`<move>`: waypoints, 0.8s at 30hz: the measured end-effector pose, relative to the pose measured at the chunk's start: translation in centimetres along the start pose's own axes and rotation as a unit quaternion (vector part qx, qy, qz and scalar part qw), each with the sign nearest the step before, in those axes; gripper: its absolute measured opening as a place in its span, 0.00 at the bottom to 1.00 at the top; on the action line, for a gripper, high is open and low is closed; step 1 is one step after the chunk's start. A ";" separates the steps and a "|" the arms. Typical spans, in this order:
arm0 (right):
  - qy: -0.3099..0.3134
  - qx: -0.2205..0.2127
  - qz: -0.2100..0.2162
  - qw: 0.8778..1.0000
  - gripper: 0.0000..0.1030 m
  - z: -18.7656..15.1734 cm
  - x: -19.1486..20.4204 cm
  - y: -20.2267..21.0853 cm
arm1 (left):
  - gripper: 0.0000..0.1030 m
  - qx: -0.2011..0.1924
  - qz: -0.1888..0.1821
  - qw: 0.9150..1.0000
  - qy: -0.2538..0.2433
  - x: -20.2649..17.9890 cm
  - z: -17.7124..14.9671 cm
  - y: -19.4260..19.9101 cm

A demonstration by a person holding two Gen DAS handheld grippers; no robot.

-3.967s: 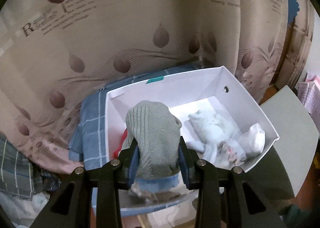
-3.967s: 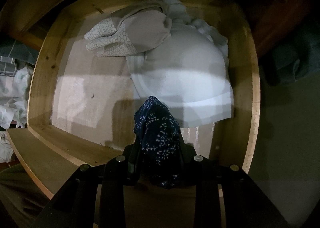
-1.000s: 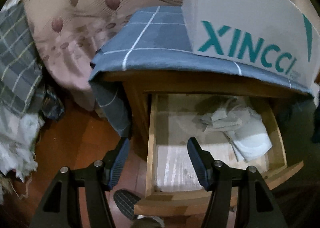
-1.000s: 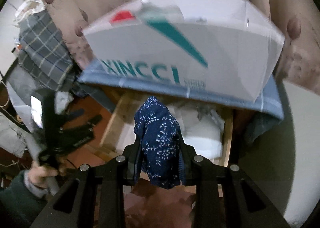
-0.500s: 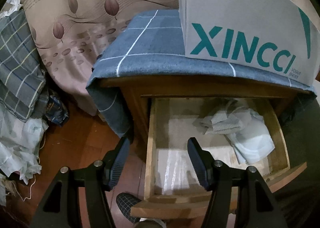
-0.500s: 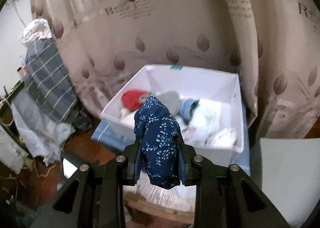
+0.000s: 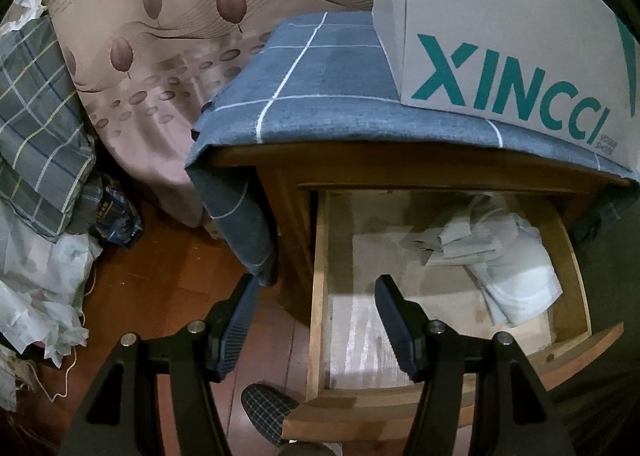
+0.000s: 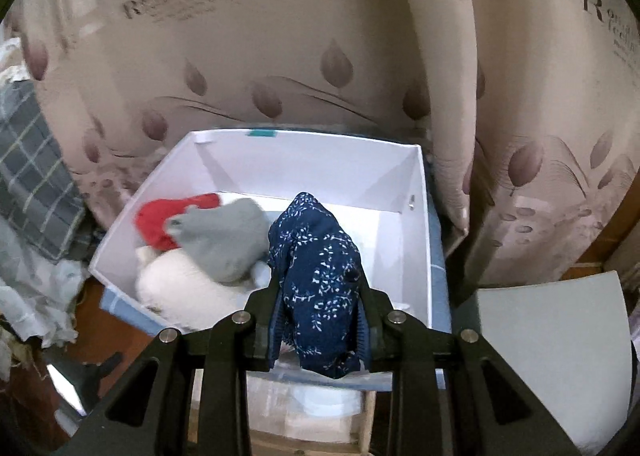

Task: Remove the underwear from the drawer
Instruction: 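Carry the navy patterned underwear with the right tool into the box and release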

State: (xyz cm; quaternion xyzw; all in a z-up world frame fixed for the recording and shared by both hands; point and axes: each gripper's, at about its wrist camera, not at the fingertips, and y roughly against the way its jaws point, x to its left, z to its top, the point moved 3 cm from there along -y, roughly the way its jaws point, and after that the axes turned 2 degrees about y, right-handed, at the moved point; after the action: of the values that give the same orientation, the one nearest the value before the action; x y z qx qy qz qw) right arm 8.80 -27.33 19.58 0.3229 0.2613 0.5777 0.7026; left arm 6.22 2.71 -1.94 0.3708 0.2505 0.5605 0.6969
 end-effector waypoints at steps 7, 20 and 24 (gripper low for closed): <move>-0.004 0.014 -0.012 1.000 0.26 0.1 -0.7 -2.1 | 0.60 -0.009 -0.003 1.000 -0.015 -0.9 0.2 0.2; 0.003 0.031 -0.017 0.999 0.32 -0.4 0.2 -3.9 | 0.60 0.000 -0.004 1.000 -0.011 -0.9 0.2 -0.1; -0.009 0.021 -0.007 1.000 0.43 -0.3 0.3 -3.3 | 0.60 0.002 -0.002 1.000 -0.010 -0.8 0.1 -0.2</move>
State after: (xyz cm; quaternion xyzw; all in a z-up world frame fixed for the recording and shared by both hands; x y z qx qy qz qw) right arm 10.75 -27.41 16.85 0.3410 0.2695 0.5639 0.7023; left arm 6.21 1.92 -2.07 0.3775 0.2455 0.5544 0.6999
